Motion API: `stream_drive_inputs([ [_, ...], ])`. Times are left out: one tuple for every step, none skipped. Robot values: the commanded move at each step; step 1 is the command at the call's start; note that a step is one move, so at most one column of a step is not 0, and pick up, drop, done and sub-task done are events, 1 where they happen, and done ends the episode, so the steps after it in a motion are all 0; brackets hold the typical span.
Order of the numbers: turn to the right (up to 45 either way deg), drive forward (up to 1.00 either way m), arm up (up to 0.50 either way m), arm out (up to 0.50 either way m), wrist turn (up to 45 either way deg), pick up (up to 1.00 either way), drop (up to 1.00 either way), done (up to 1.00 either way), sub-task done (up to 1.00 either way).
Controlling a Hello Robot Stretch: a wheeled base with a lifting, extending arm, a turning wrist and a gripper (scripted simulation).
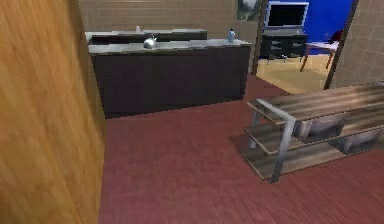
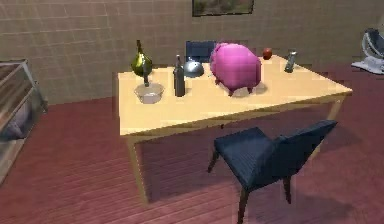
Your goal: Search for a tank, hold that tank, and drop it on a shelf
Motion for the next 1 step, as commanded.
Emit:
stream_drive_inputs([
  [0.0,1.0,0.0,0.0,0.0,0.0,0.0,0.0,0.0],
])
